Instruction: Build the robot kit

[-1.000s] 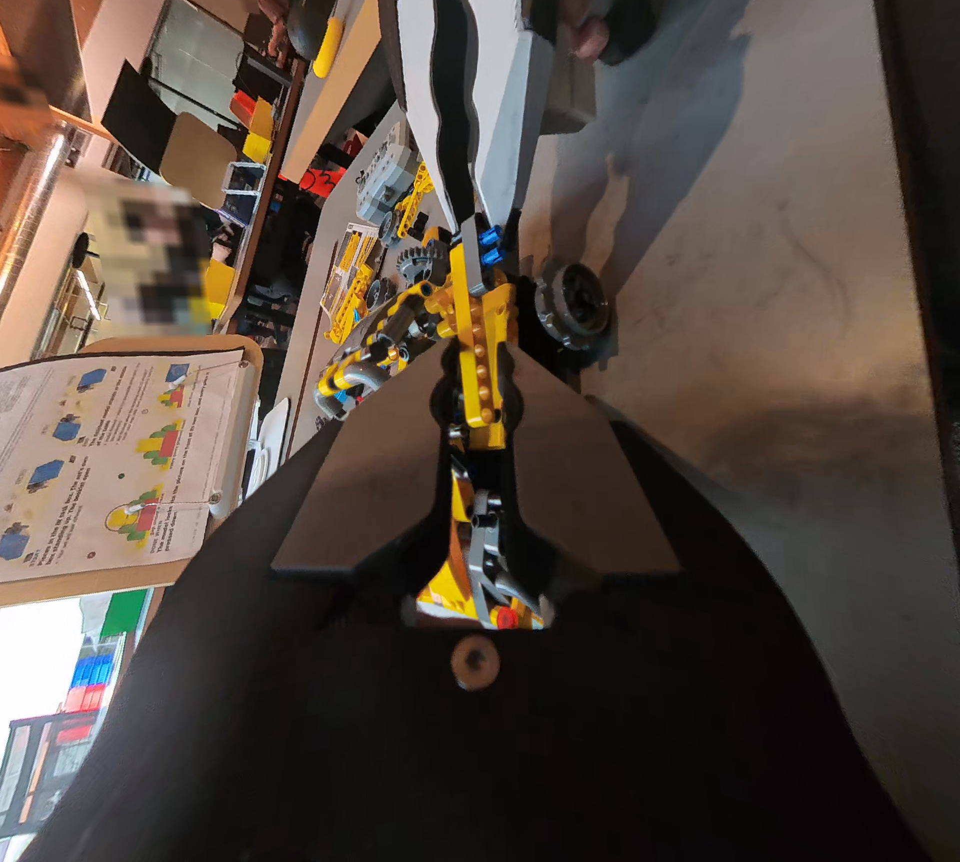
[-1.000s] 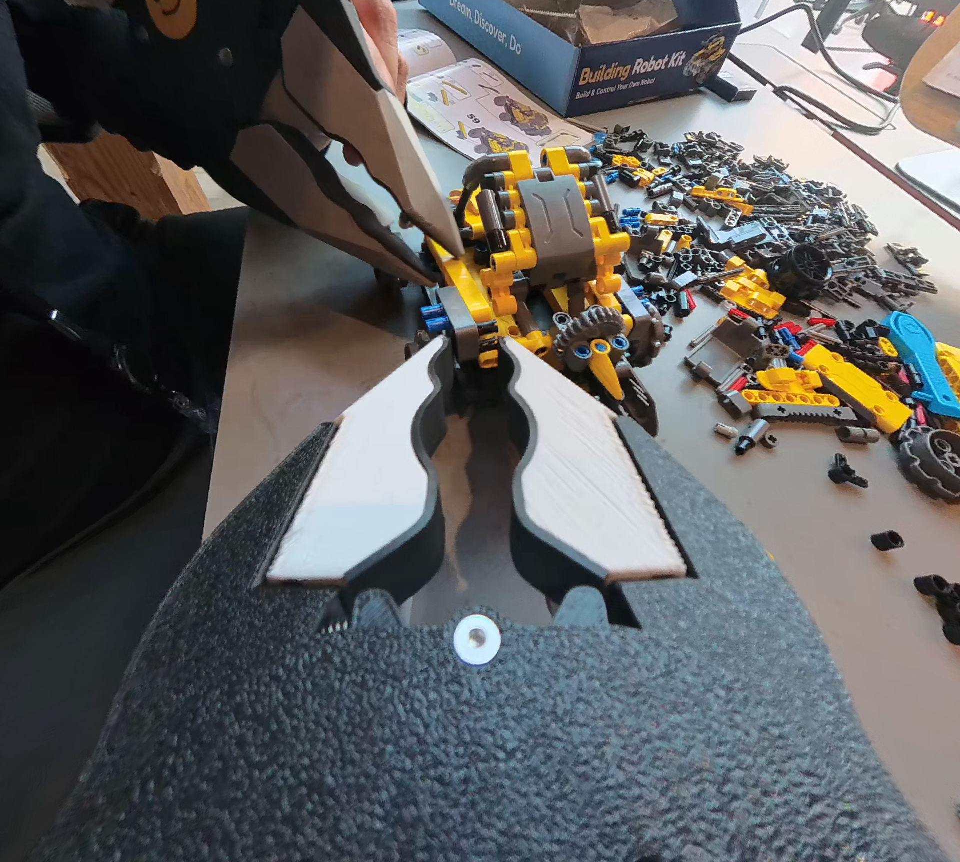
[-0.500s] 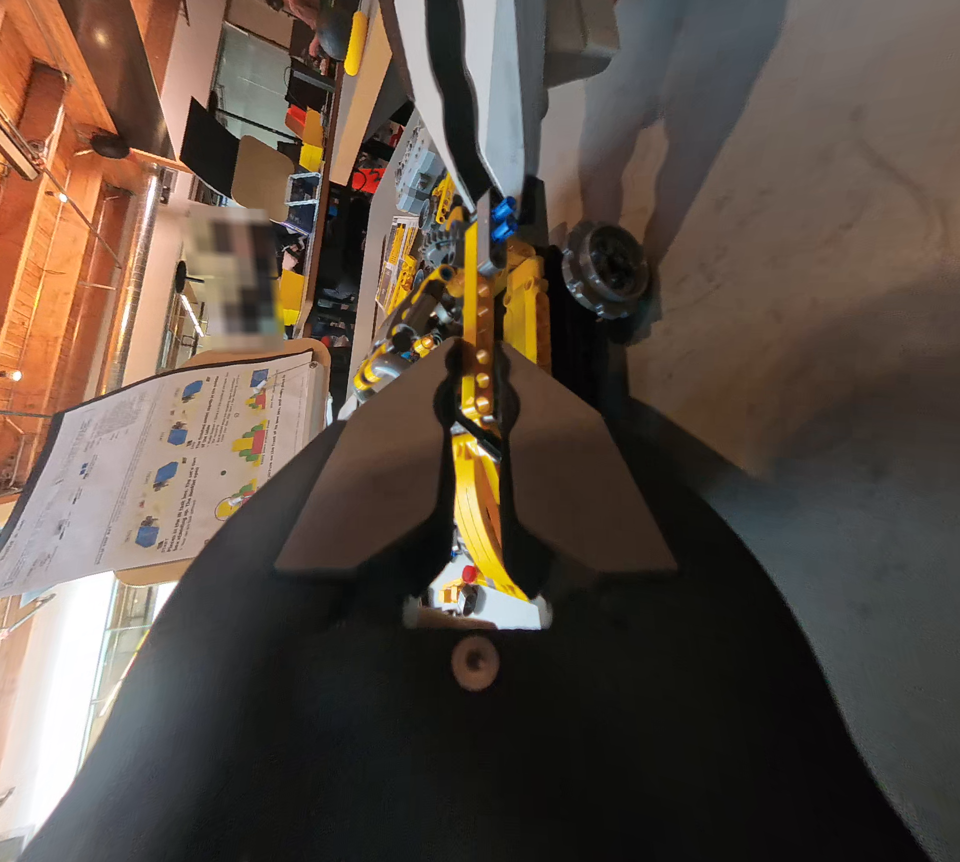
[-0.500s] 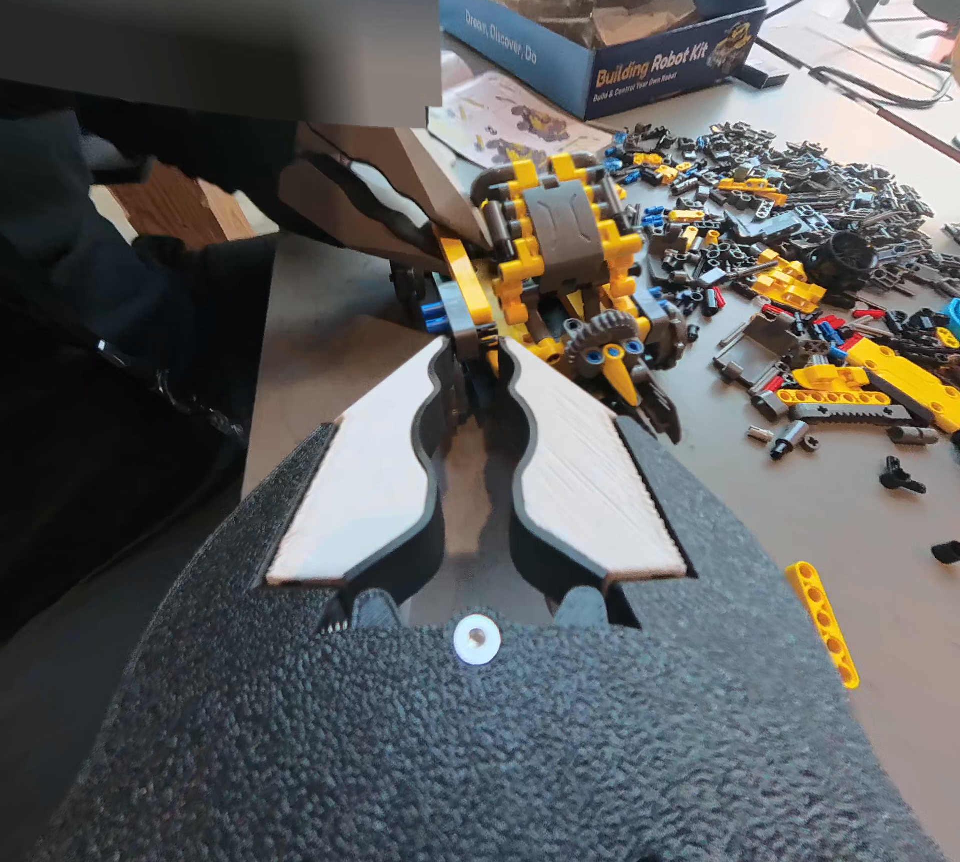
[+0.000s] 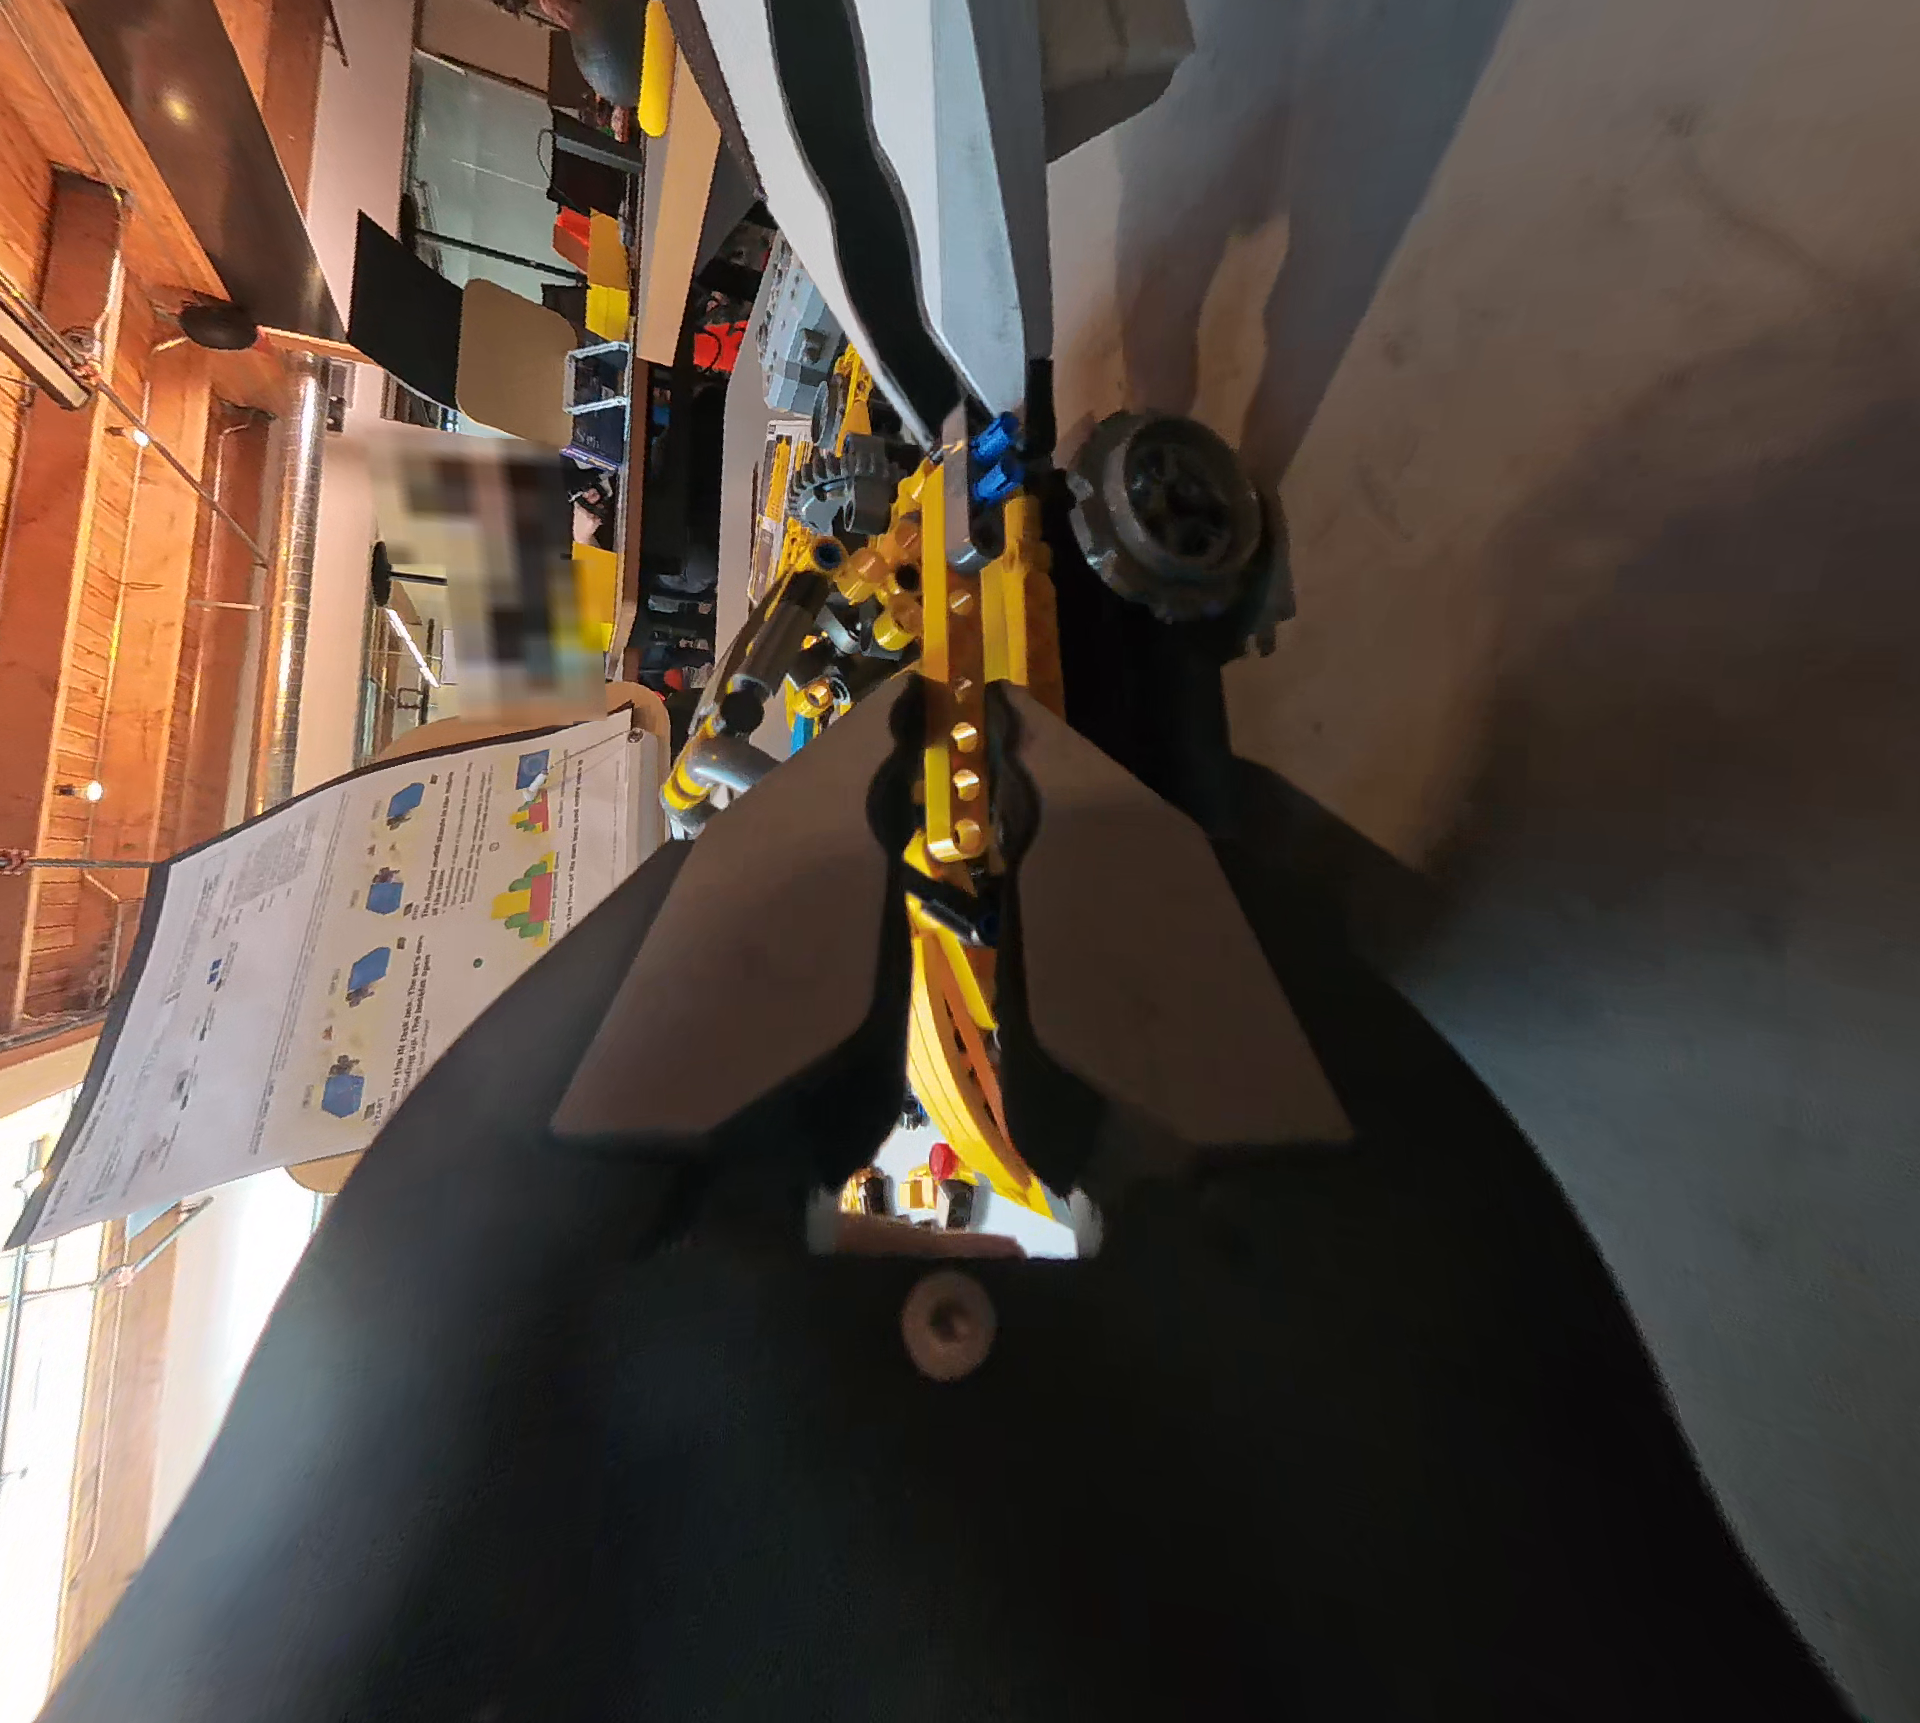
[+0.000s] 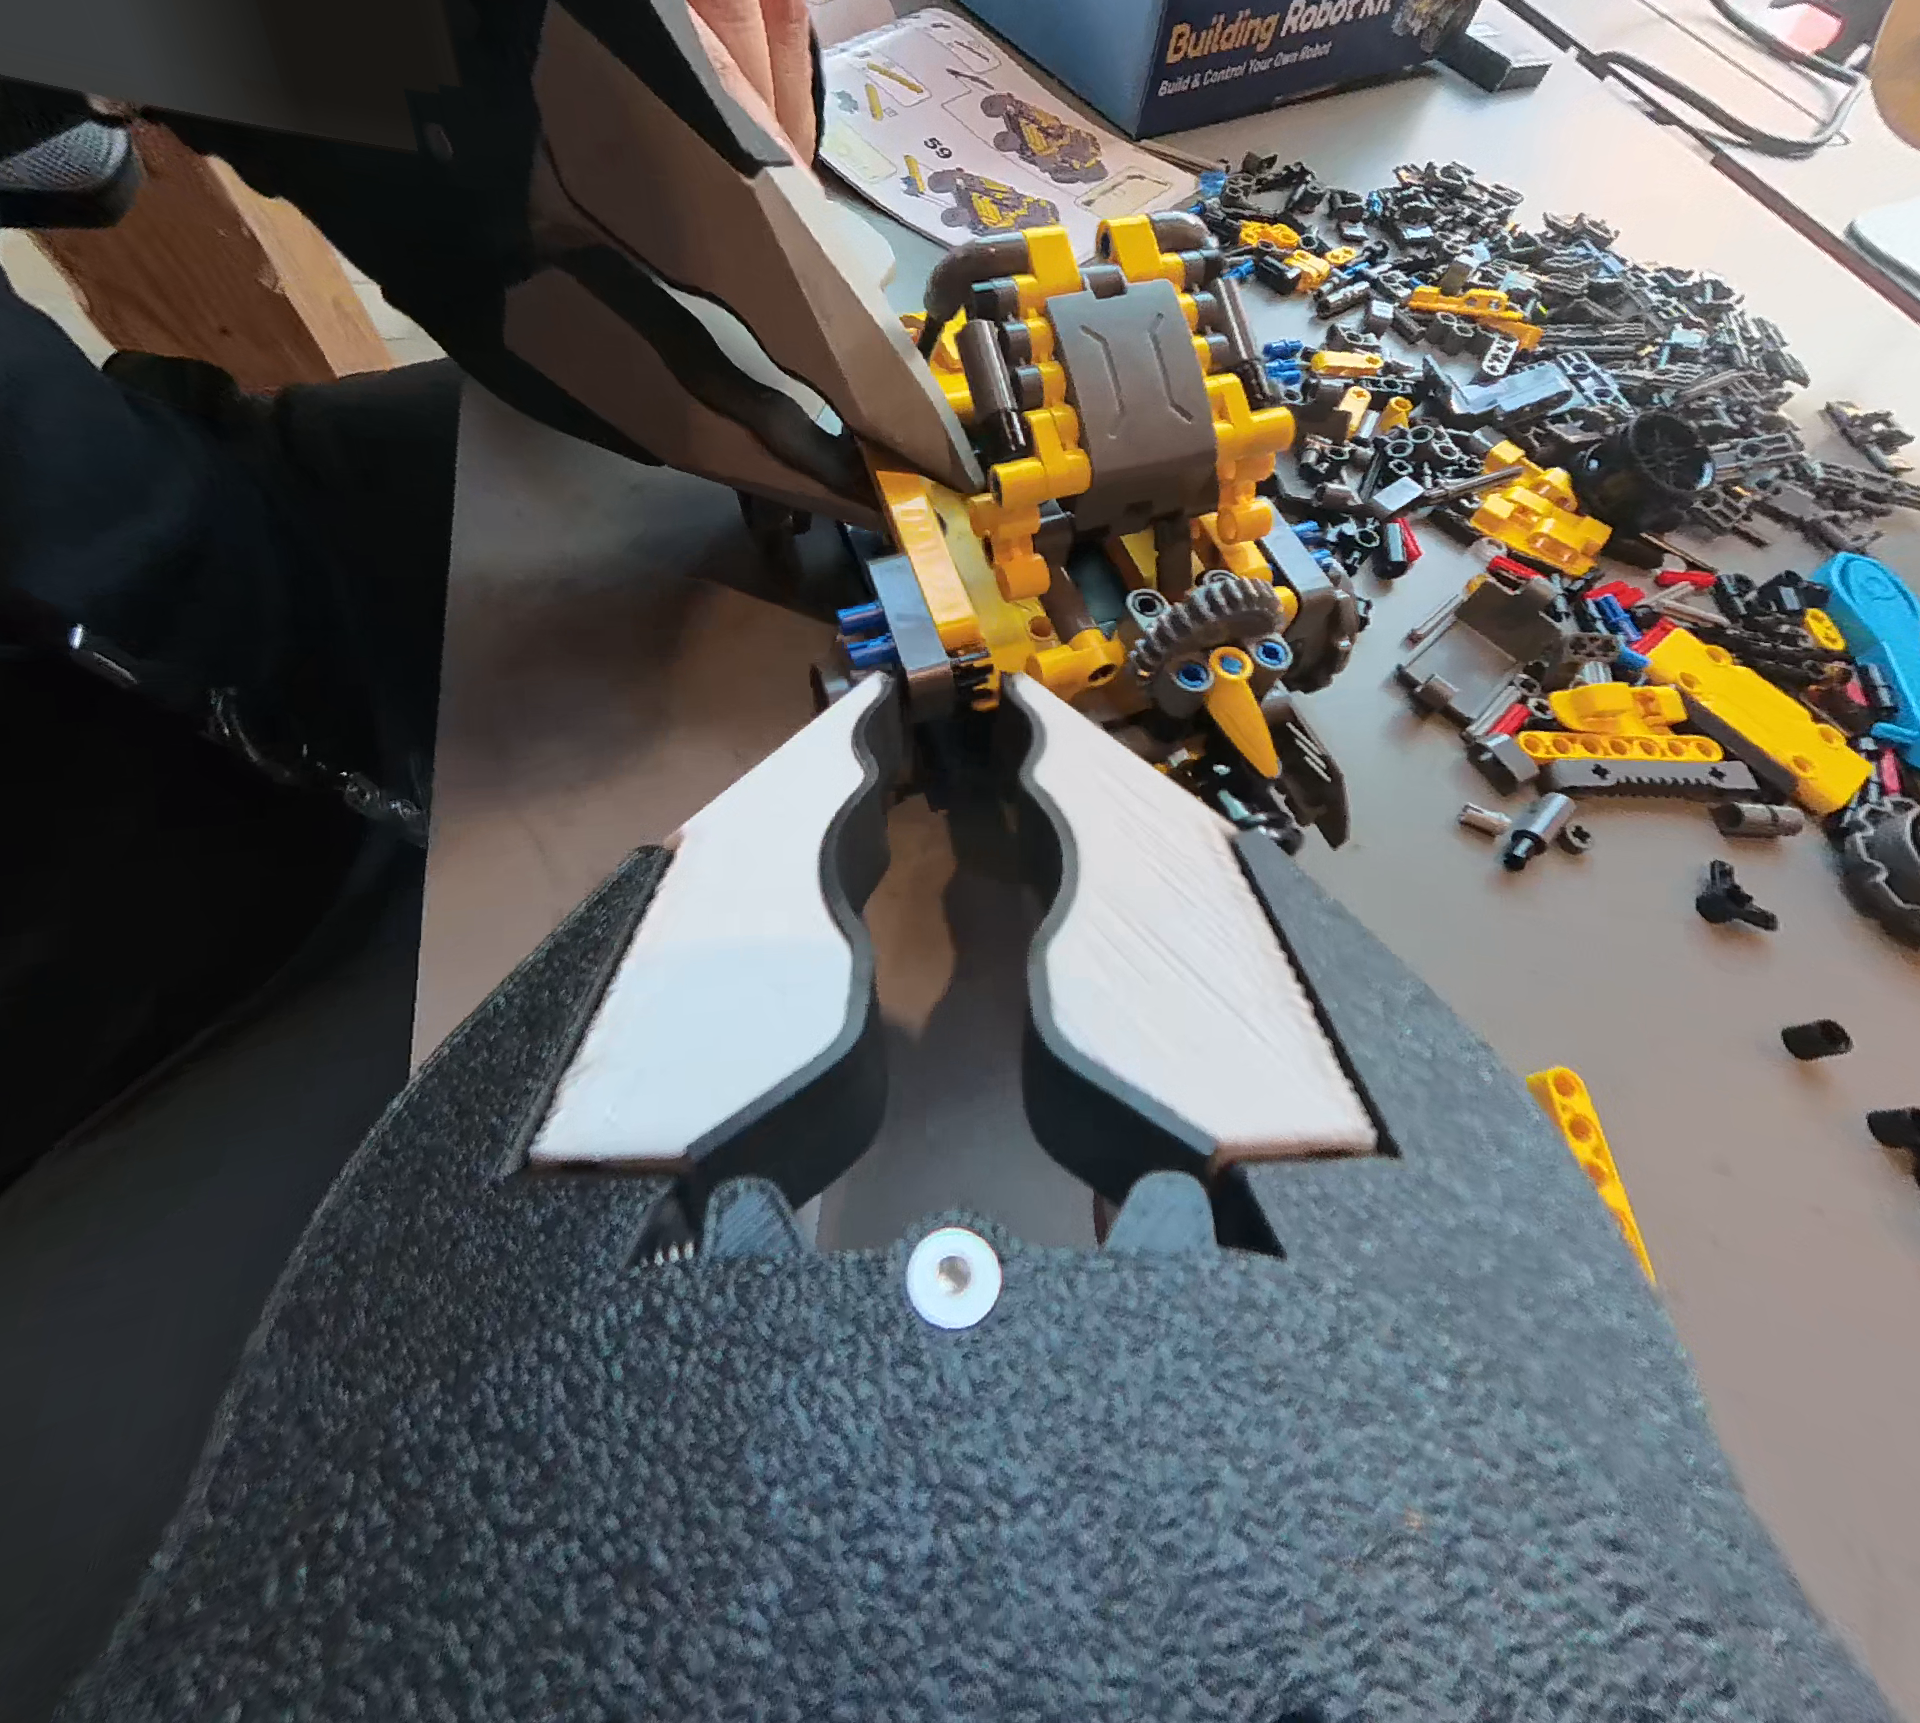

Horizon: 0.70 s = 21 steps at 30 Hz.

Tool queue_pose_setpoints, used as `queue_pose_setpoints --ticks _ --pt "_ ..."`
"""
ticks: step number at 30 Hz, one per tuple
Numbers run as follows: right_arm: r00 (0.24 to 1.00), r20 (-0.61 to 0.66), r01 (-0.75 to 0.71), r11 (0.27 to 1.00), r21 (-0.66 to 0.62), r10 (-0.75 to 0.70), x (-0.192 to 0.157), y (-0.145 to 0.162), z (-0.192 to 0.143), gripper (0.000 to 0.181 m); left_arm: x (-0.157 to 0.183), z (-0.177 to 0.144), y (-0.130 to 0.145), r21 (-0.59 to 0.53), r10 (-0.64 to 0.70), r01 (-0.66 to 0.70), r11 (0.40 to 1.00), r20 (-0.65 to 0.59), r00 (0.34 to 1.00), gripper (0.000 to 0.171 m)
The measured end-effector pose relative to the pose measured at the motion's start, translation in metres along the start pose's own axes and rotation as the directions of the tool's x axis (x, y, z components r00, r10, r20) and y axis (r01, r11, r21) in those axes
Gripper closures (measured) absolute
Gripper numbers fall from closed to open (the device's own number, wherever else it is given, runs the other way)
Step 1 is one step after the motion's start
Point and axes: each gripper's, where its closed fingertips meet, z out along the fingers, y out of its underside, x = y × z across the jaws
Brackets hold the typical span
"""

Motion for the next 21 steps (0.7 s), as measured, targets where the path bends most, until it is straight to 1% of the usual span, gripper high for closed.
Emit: queue_pose_setpoints --ticks 4,8,11,12,13,15,17,18,19,21 --pt "0.999 -0.003 -0.038 0.999 0.014 0.038 0.004 -0.001 -0.003 0.163 -0.002 0.001 -0.001 0.001 -0.005 0.005 1.0 0.02 1.0 0.164" --pt "0.999 -0.033 -0.03 1.0 0.006 0.03 0.008 0.0 -0.003 0.162 -0.002 0.003 0.0 -0.009 0.014 -0.014 1.0 0.021 1.0 0.164" --pt "0.999 -0.05 -0.003 1.0 -0.01 0.003 0.009 0.003 -0.005 0.156 -0.001 0.005 0.0 -0.015 0.022 -0.022 1.0 0.003 1.0 0.164" --pt "0.997 -0.075 0.004 1.0 -0.016 -0.005 0.013 0.004 -0.008 0.146 -0.001 0.005 -0.001 -0.016 0.019 -0.019 1.0 -0.003 1.0 0.165" --pt "0.995 -0.096 0.005 1.0 -0.021 -0.007 0.017 0.005 -0.011 0.131 -0.001 0.006 -0.001 -0.014 0.016 -0.016 1.0 -0.008 1.0 0.165" --pt "0.996 -0.084 0.009 1.0 -0.014 -0.01 0.02 0.004 -0.021 0.123 -0.001 0.007 -0.001 -0.014 0.007 -0.007 1.0 -0.009 1.0 0.165" --pt "0.994 -0.106 0.015 1.0 0.003 -0.014 0.035 0.0 -0.031 0.11 -0.002 0.008 0.001 -0.02 0.004 -0.004 1.0 -0.006 1.0 0.164" --pt "0.996 -0.09 0.015 1.0 0.013 -0.014 0.04 -0.002 -0.034 0.105 -0.003 0.008 0.001 -0.024 0.003 -0.003 1.0 -0.003 1.0 0.164" --pt "0.999 -0.045 0.011 1.0 0.022 -0.01 0.042 -0.005 -0.034 0.101 -0.003 0.008 0.001 -0.025 0.003 -0.003 1.0 -0.002 1.0 0.164" --pt "0.997 0.079 -0.002 0.999 0.033 0.0 0.042 -0.01 -0.028 0.095 -0.004 0.008 0.002 -0.028 0.01 -0.009 1.0 0.005 1.0 0.164"
